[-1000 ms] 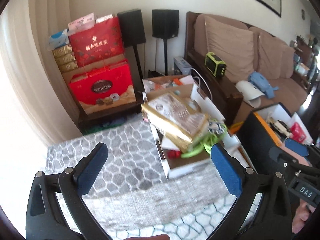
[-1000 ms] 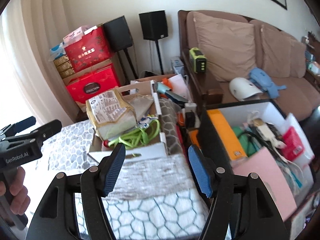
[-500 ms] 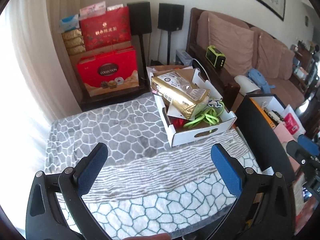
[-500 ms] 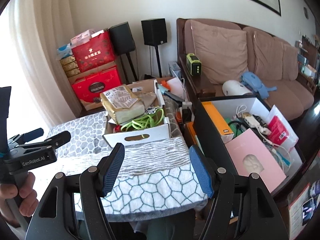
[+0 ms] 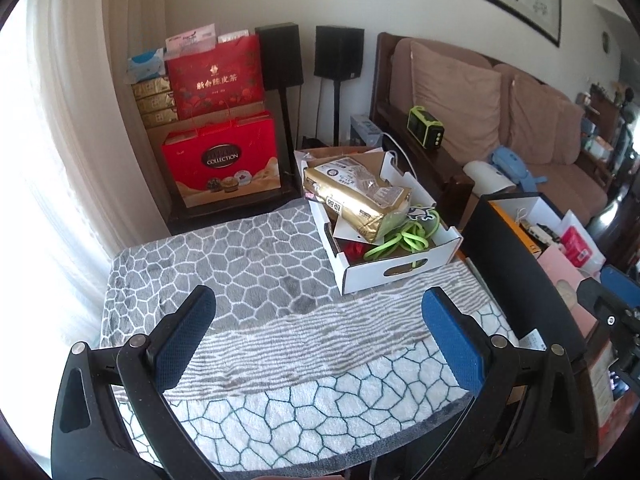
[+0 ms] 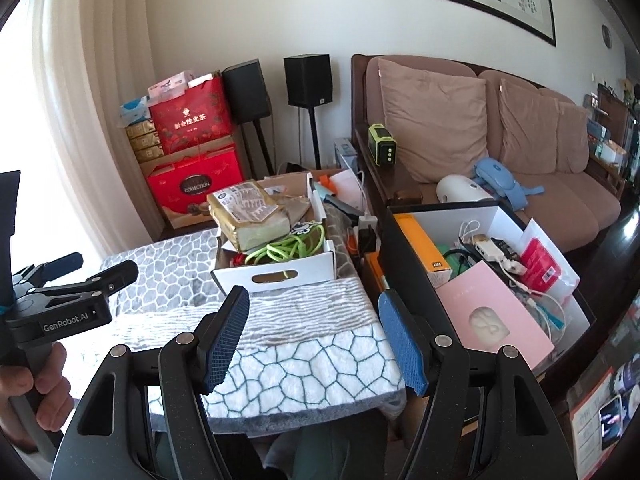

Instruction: Organize objects

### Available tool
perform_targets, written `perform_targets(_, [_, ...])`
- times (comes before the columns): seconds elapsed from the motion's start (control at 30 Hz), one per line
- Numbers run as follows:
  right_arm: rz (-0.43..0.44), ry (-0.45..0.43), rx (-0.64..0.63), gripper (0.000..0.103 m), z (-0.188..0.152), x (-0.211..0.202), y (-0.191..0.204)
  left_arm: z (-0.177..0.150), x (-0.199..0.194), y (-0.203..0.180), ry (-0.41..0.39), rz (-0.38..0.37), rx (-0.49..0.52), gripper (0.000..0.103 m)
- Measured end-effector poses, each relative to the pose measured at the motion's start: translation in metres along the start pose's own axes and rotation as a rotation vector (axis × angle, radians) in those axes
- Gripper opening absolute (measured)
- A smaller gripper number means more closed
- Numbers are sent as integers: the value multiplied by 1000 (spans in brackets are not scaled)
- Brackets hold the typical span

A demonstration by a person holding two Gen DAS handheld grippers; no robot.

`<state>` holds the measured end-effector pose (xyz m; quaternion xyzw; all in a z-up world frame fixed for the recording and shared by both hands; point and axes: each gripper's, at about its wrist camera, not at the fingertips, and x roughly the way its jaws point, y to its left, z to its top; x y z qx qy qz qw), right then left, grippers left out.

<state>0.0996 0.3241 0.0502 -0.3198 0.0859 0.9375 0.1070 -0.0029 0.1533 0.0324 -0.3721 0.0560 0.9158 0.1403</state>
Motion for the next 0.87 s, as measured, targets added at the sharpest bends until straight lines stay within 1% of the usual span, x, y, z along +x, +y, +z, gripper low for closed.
perform_targets(0.4, [4,-4,2,69,0,-4,3,-4,-4,-3,-7,-4,23,103])
perform_targets(0.57, [8,-8,1,69,-1,-6,3,-4,-3,-2,-3,-12,14,103])
perform_targets(0.7, [-2,-11,-1,70,-3,-7,1,-3,1,-2,8,-21,9,103])
perform_targets(0.87, [-17,-11,9,70,-4,-7,-5,-1,5,-8,10,-26,25,103])
